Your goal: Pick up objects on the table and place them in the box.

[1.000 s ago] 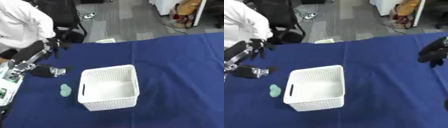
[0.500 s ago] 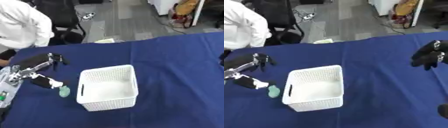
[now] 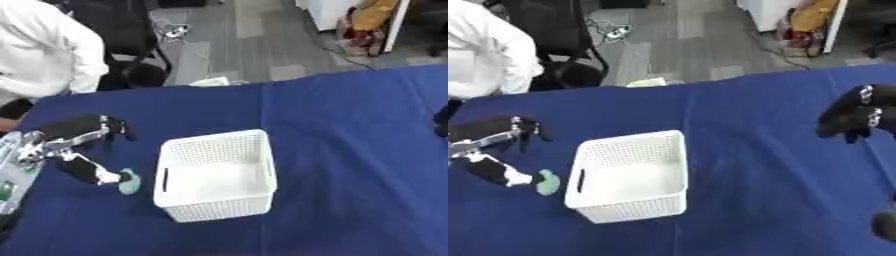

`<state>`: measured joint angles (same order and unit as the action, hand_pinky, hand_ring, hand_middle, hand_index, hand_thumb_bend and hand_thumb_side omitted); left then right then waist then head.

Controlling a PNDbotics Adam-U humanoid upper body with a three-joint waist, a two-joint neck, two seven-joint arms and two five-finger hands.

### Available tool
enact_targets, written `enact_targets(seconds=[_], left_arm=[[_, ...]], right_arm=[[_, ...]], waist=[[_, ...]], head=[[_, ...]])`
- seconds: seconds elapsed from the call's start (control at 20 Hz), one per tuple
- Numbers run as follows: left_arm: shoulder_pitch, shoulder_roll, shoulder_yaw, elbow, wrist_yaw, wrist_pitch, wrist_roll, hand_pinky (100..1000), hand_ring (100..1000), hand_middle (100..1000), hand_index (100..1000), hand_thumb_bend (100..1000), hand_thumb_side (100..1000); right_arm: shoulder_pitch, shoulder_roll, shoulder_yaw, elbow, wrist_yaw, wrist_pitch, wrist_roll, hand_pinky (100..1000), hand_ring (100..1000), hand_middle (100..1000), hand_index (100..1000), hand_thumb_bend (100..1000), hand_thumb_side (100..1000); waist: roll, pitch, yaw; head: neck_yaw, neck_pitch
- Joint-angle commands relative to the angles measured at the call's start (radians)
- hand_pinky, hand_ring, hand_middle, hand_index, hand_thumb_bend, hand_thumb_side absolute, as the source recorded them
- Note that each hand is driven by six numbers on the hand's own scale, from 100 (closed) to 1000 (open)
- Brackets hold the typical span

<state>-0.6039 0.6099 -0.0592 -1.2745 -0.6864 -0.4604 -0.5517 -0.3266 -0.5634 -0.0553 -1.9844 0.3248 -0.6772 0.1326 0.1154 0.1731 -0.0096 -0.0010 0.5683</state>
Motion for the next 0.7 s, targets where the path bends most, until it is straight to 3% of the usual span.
enact_targets(seconds=[0.05, 0.3, 0.7], left_arm=[[-0.019, 0.044, 0.001, -0.001, 0.001, -0.001, -0.017, 253, 474, 741, 835, 1000, 347], [-0.024, 0.045, 0.002, 0.031, -0.008, 0.004, -0.045, 215, 487, 760, 837, 1000, 280], [-0.035, 0.044, -0.008, 0.064, -0.015, 0.0, -0.071, 203, 461, 758, 838, 1000, 278]], right_arm=[[-0.005, -0.029, -0.006, -0.016, -0.006, -0.001, 0.007, 100, 249, 515, 594, 692, 1000], [-0.006, -0.029, -0.006, -0.016, -0.008, -0.001, 0.012, 100, 249, 515, 594, 693, 1000], [-0.008, -0.028, -0.005, -0.016, -0.009, -0.002, 0.02, 100, 249, 515, 594, 695, 1000]], waist=[[-0.006, -0.017, 0.003], [-0.006, -0.016, 0.001], [-0.006, -0.015, -0.001]], head=[[-0.008, -0.001], [-0.007, 0.001], [-0.006, -0.004]])
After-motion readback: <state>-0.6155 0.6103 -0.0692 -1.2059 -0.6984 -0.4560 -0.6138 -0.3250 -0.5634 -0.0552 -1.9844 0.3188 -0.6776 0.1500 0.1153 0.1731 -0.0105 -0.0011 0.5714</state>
